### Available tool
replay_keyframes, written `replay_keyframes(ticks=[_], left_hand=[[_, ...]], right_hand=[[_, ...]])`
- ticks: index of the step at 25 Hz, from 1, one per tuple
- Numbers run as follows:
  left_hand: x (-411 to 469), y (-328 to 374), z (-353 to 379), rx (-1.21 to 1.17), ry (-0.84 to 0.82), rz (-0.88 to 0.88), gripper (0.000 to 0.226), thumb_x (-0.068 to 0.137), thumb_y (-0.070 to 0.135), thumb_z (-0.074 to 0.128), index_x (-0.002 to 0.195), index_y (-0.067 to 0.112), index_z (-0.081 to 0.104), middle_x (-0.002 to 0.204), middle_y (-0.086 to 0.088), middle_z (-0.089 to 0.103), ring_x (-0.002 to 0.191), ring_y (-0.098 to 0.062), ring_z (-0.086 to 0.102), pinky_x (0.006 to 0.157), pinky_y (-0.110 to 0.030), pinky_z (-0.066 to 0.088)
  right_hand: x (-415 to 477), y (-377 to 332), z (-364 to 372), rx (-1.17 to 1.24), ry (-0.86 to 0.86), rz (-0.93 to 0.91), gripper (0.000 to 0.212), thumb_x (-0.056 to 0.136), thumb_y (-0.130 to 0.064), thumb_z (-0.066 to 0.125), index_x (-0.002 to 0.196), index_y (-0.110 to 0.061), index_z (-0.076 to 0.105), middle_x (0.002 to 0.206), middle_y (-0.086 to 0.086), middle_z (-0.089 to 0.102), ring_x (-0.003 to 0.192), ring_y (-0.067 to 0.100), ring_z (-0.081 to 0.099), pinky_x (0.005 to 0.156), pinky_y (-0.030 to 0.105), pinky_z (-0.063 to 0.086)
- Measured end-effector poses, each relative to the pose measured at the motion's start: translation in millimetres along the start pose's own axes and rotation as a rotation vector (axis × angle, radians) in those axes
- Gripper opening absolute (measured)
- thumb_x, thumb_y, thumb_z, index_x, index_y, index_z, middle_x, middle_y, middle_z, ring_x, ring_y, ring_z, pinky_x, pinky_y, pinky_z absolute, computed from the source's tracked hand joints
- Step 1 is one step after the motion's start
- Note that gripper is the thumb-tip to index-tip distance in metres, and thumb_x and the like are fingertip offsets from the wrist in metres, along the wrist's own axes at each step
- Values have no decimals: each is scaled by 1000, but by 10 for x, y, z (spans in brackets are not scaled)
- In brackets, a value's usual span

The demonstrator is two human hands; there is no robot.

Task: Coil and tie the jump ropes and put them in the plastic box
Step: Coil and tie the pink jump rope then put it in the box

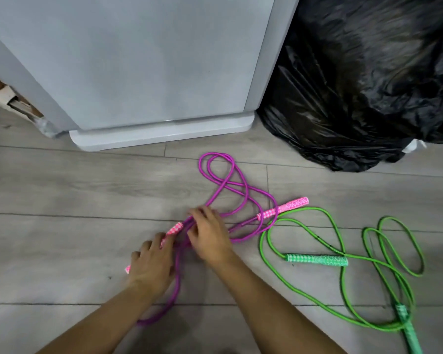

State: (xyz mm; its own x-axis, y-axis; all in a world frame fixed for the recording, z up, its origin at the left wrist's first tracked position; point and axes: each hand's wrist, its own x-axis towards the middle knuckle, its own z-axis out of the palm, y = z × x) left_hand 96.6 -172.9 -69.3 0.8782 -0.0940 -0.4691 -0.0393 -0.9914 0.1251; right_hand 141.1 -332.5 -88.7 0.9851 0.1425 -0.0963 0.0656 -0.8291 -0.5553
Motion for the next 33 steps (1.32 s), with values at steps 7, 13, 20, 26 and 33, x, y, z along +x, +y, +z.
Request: replay_keyframes(ticks=[7,13,20,26,33], left_hand=[[85,-68,53,46,-22,-81,73,92,14,51,152,34,16,131,-4,47,117,-28,50,89,-41,47],[77,-224,-11,-171,-162,-62,62,91,14,56,145,32,31,122,-11,43,109,-36,57,89,-46,51],[-100,-390,-516,-247,-50,-8,50,81,27,71,123,16,45,114,-12,54,105,-38,59,85,-41,48],[-472,-170,-1336,-320,125,206,29,82,8,55,109,11,48,101,-18,58,97,-41,57,73,-37,39],[-1265,-280,-2591,-544,374,44,7,94,13,46,92,14,39,100,-21,62,95,-40,56,66,-35,30]], right_hand=[[55,1041,-529,-288,111,689,54,92,-30,60,137,-2,45,135,28,44,119,46,50,100,48,42],[21,512,-181,-36,2,378,37,92,-15,60,125,0,54,123,21,49,108,42,58,90,45,48],[-200,-140,-222,-65,-236,204,44,90,-24,60,131,-11,51,123,15,50,113,39,57,95,44,48],[-21,-735,-1267,-136,-220,-164,35,92,-35,60,126,-30,59,132,-3,58,123,23,50,101,37,37],[-229,-1336,-2295,103,-188,-12,38,100,-48,46,76,-22,61,71,-5,67,69,17,67,69,36,53]])
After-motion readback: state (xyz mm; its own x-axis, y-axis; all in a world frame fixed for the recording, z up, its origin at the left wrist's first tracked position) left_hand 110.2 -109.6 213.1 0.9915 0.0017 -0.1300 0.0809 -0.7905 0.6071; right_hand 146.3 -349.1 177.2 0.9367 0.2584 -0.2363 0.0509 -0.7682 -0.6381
